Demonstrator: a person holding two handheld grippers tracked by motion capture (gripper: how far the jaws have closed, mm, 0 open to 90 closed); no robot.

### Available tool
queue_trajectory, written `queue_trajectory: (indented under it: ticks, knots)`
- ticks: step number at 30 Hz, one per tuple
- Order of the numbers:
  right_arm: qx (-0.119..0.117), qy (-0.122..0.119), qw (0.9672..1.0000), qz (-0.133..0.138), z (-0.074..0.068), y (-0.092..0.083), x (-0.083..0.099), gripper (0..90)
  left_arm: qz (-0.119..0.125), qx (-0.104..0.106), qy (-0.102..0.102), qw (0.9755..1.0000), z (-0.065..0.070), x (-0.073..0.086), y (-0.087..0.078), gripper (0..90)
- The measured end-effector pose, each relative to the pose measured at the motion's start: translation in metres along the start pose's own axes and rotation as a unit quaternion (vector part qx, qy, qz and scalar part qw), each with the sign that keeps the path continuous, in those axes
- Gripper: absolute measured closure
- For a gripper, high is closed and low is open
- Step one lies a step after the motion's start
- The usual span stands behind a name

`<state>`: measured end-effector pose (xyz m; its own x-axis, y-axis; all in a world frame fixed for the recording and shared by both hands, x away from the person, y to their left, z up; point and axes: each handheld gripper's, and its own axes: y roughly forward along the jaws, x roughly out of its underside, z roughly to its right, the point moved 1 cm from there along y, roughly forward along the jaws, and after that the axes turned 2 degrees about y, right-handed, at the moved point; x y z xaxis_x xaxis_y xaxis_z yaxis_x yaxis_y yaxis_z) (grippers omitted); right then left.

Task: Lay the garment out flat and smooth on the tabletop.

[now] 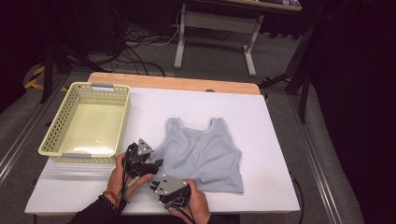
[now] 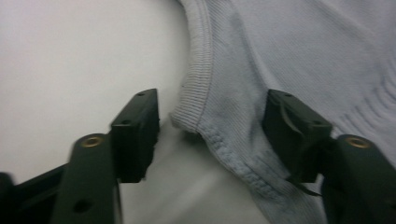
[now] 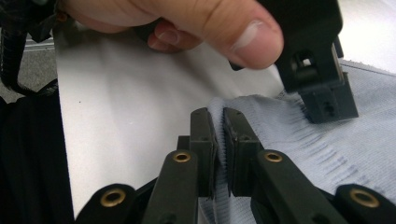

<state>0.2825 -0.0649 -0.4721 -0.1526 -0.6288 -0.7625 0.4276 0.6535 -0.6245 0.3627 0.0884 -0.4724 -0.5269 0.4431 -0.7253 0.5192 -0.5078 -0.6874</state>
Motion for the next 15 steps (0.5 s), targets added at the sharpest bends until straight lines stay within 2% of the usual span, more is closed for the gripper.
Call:
queue_trajectory:
  ticks: [2, 5, 8, 11, 15]
  knots:
    - [0.001, 0.0, 1.0, 0.003, 0.001, 0.0, 0.0, 83.5, 0.001, 0.003, 0.002, 1.0, 0.001, 0.001, -0.001, 52.6]
    - [-0.002, 0.001, 1.0, 0.008, 0.002, -0.002, 0.0, 83.5, 0.004, 0.017, 0.001, 0.9998, 0.0, 0.002, -0.003, 74.2]
    - [-0.006, 0.008, 0.9998, 0.014, 0.003, -0.002, 0.0, 83.5, 0.004, 0.015, 0.005, 0.9999, 0.0, 0.002, -0.004, 79.3]
    - [-0.008, 0.011, 0.9997, 0.02, 0.004, -0.004, 0.0, 83.6, 0.013, 0.014, -0.001, 0.9998, 0.0, 0.003, -0.006, 80.2]
    - [-0.011, 0.012, 0.9996, 0.025, 0.004, -0.005, 0.0, 83.7, 0.019, 0.008, 0.002, 0.9998, -0.001, 0.002, -0.011, 80.5]
